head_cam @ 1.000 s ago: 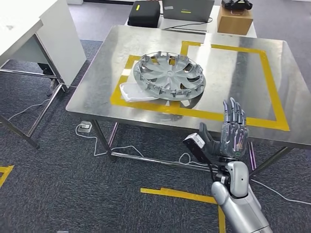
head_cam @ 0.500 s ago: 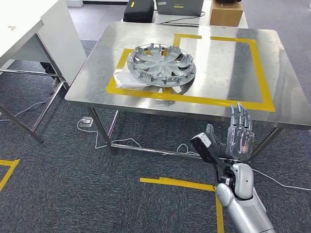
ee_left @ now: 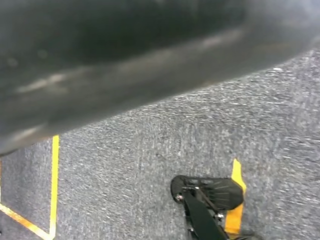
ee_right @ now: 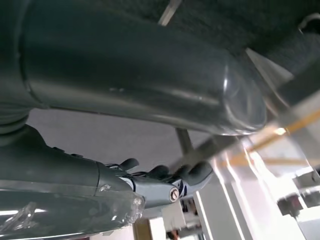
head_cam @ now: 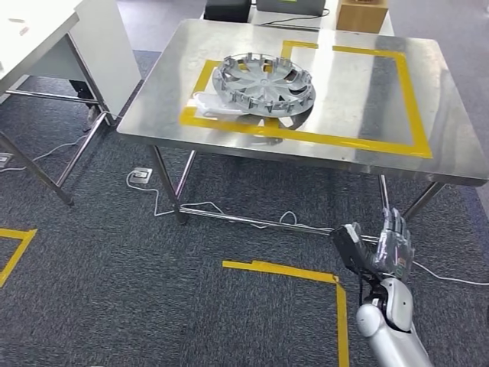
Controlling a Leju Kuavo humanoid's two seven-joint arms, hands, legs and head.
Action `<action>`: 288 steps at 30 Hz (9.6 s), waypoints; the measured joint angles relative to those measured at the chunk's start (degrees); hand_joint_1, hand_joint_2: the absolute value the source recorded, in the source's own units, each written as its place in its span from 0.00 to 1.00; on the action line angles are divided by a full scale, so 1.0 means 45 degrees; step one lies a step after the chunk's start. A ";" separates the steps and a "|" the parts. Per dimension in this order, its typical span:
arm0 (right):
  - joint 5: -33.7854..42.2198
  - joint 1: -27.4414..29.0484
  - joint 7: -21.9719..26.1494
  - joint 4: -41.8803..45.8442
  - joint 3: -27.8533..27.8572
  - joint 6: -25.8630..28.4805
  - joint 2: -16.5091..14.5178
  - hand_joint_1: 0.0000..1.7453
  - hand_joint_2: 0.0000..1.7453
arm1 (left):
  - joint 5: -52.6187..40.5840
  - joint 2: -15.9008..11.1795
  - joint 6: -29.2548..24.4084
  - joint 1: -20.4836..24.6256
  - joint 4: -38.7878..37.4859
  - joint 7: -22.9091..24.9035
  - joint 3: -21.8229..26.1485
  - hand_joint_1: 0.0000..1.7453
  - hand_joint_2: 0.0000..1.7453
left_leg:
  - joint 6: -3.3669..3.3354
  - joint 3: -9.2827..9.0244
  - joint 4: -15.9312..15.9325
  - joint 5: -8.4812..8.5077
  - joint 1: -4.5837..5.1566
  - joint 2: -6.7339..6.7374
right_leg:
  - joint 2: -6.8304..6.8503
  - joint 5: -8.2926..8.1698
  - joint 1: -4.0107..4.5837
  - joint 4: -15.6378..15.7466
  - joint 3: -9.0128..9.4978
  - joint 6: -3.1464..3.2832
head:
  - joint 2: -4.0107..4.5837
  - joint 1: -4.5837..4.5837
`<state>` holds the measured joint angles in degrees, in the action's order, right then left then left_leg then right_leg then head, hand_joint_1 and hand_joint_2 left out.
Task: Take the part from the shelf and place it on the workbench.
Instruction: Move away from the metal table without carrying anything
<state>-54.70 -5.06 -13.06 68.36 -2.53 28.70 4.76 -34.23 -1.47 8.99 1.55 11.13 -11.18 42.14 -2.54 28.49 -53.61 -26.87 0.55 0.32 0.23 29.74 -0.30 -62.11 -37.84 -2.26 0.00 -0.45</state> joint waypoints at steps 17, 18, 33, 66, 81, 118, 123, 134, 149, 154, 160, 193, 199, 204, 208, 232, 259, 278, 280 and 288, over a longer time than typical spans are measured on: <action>0.4813 -0.0440 0.1239 -0.8958 0.1458 -0.1665 0.0012 0.00 0.00 | -0.0400 0.0142 -0.0180 0.0227 -0.0024 0.0270 0.0015 0.00 0.00 | 0.0701 0.2383 -0.3664 -0.1641 -0.0074 -0.0067 | 0.0064 -0.0471 -0.0075 0.1288 0.1534 0.0446 | 0.0000 -0.0027; 0.4998 -0.0422 0.1138 -0.9319 0.1518 -0.1948 -0.0013 0.00 0.00 | -0.0442 0.0149 -0.0178 0.0266 -0.0024 0.0279 0.0013 0.00 0.00 | 0.0650 0.2429 -0.4258 -0.1815 -0.0061 -0.0067 | 0.0085 -0.0583 -0.0013 0.1279 0.1388 0.0464 | 0.0000 -0.0027; 0.7363 0.0270 -0.0062 -1.2103 0.3176 -0.4252 -0.0634 0.00 0.00 | -0.0533 0.0737 -0.1110 0.0810 -0.0024 0.0352 -0.0027 0.00 0.00 | -0.0349 0.0152 0.0140 0.0238 0.0458 0.0016 | -0.0029 0.0886 0.0093 -0.2025 -0.0364 0.0057 | 0.0000 0.0045; 0.9901 0.0318 0.1173 -1.2411 0.5843 -0.3695 -0.1199 0.00 0.00 | -0.0748 0.0084 -0.0996 0.0400 -0.0027 0.1078 -0.0078 0.00 0.00 | 0.0013 0.0519 -0.0416 0.0139 0.0067 0.0023 | -0.0010 0.1092 0.0037 -0.1673 0.0618 0.0054 | 0.0000 0.0036; 1.0002 0.0261 0.1348 -1.2416 0.6137 -0.3866 -0.1213 0.00 0.00 | -0.0800 0.0028 -0.0792 0.0387 -0.0027 0.1013 -0.0079 0.00 0.00 | 0.0139 0.0731 -0.0565 0.0328 0.0122 0.0015 | 0.0003 -0.0037 0.0169 0.1525 0.2119 0.0288 | 0.0000 0.0019; 0.9521 0.0710 0.1723 -1.2502 0.6283 -0.3021 -0.1189 0.00 0.00 | -0.0644 0.0110 -0.0365 0.0188 -0.0044 0.0749 -0.0061 0.00 0.00 | 0.0274 0.1078 -0.0456 0.0735 -0.0063 -0.0828 | -0.0585 0.0314 -0.0392 0.0807 0.1950 -0.0403 | 0.0000 0.0116; 0.9247 0.0713 0.1763 -1.2536 0.6159 -0.2934 -0.1203 0.00 0.00 | -0.0641 0.0087 -0.0364 0.0111 -0.0055 0.0789 -0.0042 0.00 0.00 | 0.0624 0.1353 -0.0789 0.0676 -0.0123 -0.1056 | -0.0426 0.0211 -0.0297 0.1220 0.2158 0.0143 | 0.0000 0.0073; 0.8804 0.0669 0.1795 -1.2553 0.5776 -0.2724 -0.1189 0.00 0.00 | -0.0645 0.0130 -0.0350 0.0114 -0.0068 0.0920 -0.0032 0.00 0.00 | 0.0483 0.1028 -0.1384 0.0024 -0.0009 0.0703 | 0.1167 0.0191 -0.0061 0.1182 0.2145 0.0289 | 0.0000 -0.0076; 0.8682 0.0659 0.1794 -1.2568 0.5566 -0.2738 -0.1177 0.00 0.00 | -0.0648 0.0137 -0.0304 0.0118 -0.0073 0.0939 -0.0024 0.00 0.00 | 0.0038 0.0931 -0.0847 0.0176 0.0122 -0.1247 | -0.0950 0.0088 -0.0080 0.0627 0.1577 0.0199 | 0.0000 0.0024; 0.8465 0.0654 0.1802 -1.2568 0.5463 -0.2797 -0.1187 0.00 0.00 | -0.0646 0.0130 -0.0314 0.0032 -0.0087 0.0947 -0.0016 0.00 0.00 | 0.0434 0.1195 -0.1020 0.0144 0.0021 -0.1437 | -0.0723 -0.0103 -0.0074 0.1328 0.1976 0.0453 | 0.0000 -0.0003; 0.8178 0.0766 0.1818 -1.2583 0.5215 -0.3090 -0.1205 0.00 0.00 | -0.0646 0.0109 -0.0282 0.0040 -0.0100 0.0965 -0.0011 0.00 0.00 | 0.0947 0.2672 -0.4272 -0.1402 -0.0287 -0.0191 | 0.0436 -0.0139 -0.0128 0.1464 0.1995 0.0515 | 0.0000 -0.0084; 0.7585 0.0766 0.1612 -1.2631 0.4436 -0.3129 -0.1105 0.00 0.00 | -0.0651 0.0036 -0.0228 -0.0001 -0.0131 0.1115 -0.0005 0.00 0.00 | 0.0966 0.1758 -0.2737 -0.0518 -0.0297 0.0196 | 0.0824 -0.0044 -0.0122 0.1324 0.1952 0.0449 | 0.0000 -0.0096; 0.7585 0.0762 0.1566 -1.2631 0.4428 -0.3123 -0.1106 0.00 0.00 | -0.0651 0.0024 -0.0215 0.0098 -0.0131 0.1115 -0.0005 0.00 0.00 | 0.0740 0.0838 -0.0851 -0.0040 -0.0113 0.1160 | 0.1206 0.0175 0.0021 0.1245 0.2085 0.0215 | 0.0000 -0.0122; 0.7514 0.0713 0.1377 -1.2632 0.4400 -0.3160 -0.1133 0.00 0.00 | -0.0684 0.0028 -0.0204 0.0119 -0.0131 0.1181 -0.0005 0.00 0.00 | 0.0320 0.0860 -0.0822 -0.0020 -0.0163 0.0294 | 0.0632 0.1226 -0.0045 -0.0517 0.1360 -0.0046 | 0.0000 0.0016; 0.7348 0.0738 0.1261 -1.2651 0.4333 -0.3133 -0.1154 0.00 0.00 | -0.0699 0.0027 -0.0179 0.0138 -0.0131 0.1270 -0.0005 0.00 0.00 | 0.0175 0.0797 -0.0803 -0.0018 -0.0141 -0.0667 | -0.0056 0.1281 -0.0074 -0.1975 0.0344 -0.0033 | 0.0000 0.0076; 0.7166 0.0614 0.1231 -1.2674 0.4184 -0.2983 -0.1217 0.00 0.00 | -0.0699 -0.0023 -0.0168 0.0037 -0.0146 0.1343 -0.0005 0.00 0.00 | 0.0311 0.0783 -0.0653 0.0034 -0.0091 0.0287 | 0.0926 0.0547 -0.0027 0.0866 0.1949 0.0023 | 0.0001 -0.0022; 0.6665 0.0668 0.1140 -1.2693 0.3694 -0.2754 -0.1257 0.00 0.00 | -0.0680 -0.0021 -0.0052 0.0076 -0.0165 0.1383 0.0074 0.00 0.00 | 0.0355 0.0933 -0.0990 -0.0089 0.0147 0.0808 | 0.1397 0.0334 0.0121 0.1051 0.1986 0.0348 | 0.0000 -0.0055; 0.6571 0.0635 0.1095 -1.2694 0.3628 -0.2743 -0.1248 0.00 0.00 | -0.0690 0.0025 -0.0024 -0.0036 -0.0188 0.1418 0.0194 0.00 0.00 | 0.0755 0.1164 -0.1294 -0.0239 -0.0129 -0.1277 | -0.0564 0.0076 -0.0184 0.1023 0.1792 0.0384 | 0.0000 0.0020; 0.6530 0.0673 0.1093 -1.2694 0.3605 -0.2737 -0.1250 0.00 0.00 | -0.0692 0.0024 -0.0021 0.0019 -0.0189 0.1418 0.0198 0.00 0.00 | 0.0877 0.1884 -0.2743 -0.0976 -0.0117 -0.0472 | -0.0178 0.0105 -0.0148 0.1050 0.1827 0.0510 | 0.0000 -0.0057; 0.6422 0.0676 0.1070 -1.2694 0.3491 -0.2716 -0.1273 0.00 0.00 | -0.0697 -0.0005 0.0007 0.0043 -0.0189 0.1417 0.0203 0.00 0.00 | 0.0407 0.1139 -0.1287 0.0073 0.0102 0.0763 | 0.1192 0.0444 0.0114 0.1058 0.2096 0.0513 | 0.0000 -0.0068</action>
<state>-25.80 -2.02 -8.25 11.23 13.18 16.47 -0.97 -37.36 -1.49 9.02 1.74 10.27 -4.80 43.05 -0.70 33.61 -59.40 -26.54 1.01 3.75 5.59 31.73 0.21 -57.35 -28.40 0.05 0.00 -0.75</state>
